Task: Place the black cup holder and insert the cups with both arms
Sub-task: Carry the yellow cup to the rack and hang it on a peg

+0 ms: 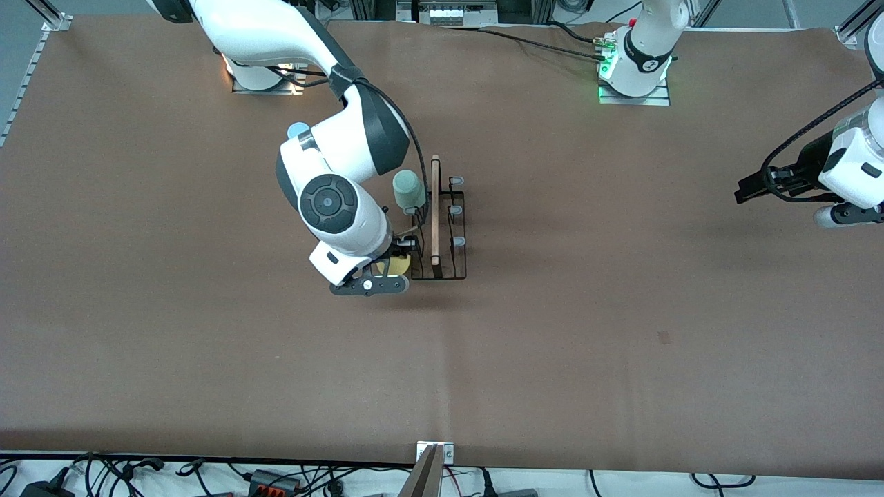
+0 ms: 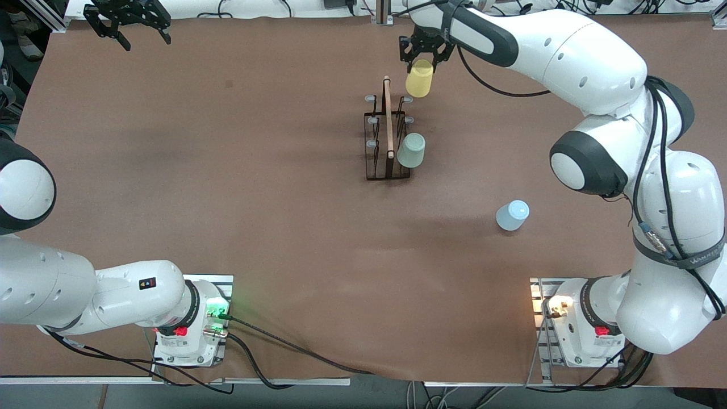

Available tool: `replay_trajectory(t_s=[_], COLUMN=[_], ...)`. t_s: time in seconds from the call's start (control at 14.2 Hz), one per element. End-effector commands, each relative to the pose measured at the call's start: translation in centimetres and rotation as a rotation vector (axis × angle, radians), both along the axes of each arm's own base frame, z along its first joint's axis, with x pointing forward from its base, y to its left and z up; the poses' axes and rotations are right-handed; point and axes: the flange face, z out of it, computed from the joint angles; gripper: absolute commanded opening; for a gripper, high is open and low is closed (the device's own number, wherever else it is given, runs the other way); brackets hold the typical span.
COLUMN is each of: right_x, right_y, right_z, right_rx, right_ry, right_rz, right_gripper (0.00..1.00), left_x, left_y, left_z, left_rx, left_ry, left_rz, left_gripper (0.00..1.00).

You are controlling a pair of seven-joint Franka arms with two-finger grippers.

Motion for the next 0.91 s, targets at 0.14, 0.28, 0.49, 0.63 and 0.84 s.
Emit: replay_trajectory(t_s=[0.14,0.28,0.49,0.63,0.84], right_x=[-0.7,-1.3,-1.5,-1.8,-2.0], right_y=[0.4,1.2,1.5,2.3,2.2], right_z=[3.1,3.1,2.7,1.0,-0.8], right_rx=[0.033,0.047,0.088,0.074,0.054], right_ry=[-0.006,0.007,0.038,0.053,0.072], right_rz=[-0.006,0.002,-0.009,0.002,0.004], right_gripper=[0.21,0.21,0.21,0.21,0.21], left_x=[0.2,0.1,0.2,0.2,0.2], left_y=[0.1,0.1,0.1,0.1,0.1], left_z=[0.4,0.4,0.3,0.4,0.3], left_rx=[0.025,0.025,0.024,0.024,0.024], left_ry=[-0.004,-0.002,-0.002,-0.004,-0.002], left_rz=[0.007,0.006,0.005,0.005,0.005], left_gripper=[1.00,1.00,1.00,1.00,1.00])
